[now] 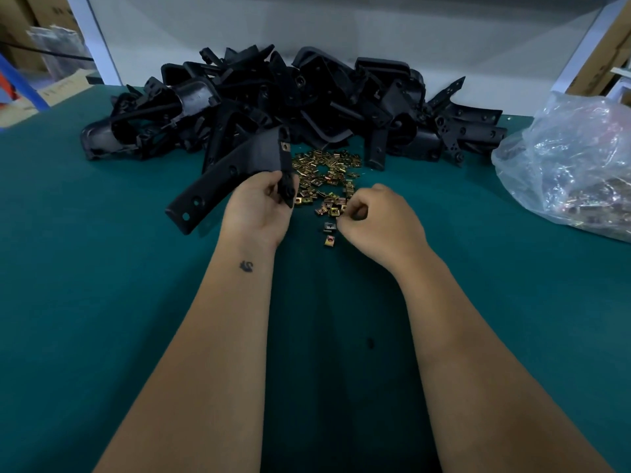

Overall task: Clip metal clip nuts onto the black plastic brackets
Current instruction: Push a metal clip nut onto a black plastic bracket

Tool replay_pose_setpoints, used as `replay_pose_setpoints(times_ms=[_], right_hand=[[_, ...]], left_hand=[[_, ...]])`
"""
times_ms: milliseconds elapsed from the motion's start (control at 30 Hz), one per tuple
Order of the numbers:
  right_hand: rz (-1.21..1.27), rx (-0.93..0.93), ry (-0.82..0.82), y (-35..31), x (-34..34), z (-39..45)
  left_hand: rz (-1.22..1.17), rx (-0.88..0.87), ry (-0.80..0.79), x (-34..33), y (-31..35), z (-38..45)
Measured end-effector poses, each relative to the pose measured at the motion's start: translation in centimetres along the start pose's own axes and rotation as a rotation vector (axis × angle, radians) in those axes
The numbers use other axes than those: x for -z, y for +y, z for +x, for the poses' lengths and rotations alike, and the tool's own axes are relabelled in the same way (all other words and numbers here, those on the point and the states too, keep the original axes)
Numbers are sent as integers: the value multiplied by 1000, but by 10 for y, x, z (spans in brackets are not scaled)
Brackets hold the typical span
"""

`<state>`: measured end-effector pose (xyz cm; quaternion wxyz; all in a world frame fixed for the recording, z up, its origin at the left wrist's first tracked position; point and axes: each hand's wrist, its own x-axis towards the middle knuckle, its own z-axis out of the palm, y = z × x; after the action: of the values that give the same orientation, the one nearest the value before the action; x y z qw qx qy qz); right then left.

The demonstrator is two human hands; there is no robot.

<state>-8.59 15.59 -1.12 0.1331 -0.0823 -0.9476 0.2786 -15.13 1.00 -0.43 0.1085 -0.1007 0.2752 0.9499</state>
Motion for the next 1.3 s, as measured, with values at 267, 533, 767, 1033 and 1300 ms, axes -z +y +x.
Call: replay_pose_setpoints(times_ms=[267,533,767,1033,1300], right_hand=[[208,14,68,1,-5,4],[1185,-224,122,-10,0,5],[1286,-243,105,-13,2,5],[1361,-223,113,-14,3,5],[1355,-197,102,-17,4,4]], left_hand=[[171,5,-112,-3,-13,-2],[98,83,-181,-8,-20,-11],[121,119,-234,-8,-20,-16],[188,112,-185,-10,-20,-18],[297,145,-257,-9,-19,-18]])
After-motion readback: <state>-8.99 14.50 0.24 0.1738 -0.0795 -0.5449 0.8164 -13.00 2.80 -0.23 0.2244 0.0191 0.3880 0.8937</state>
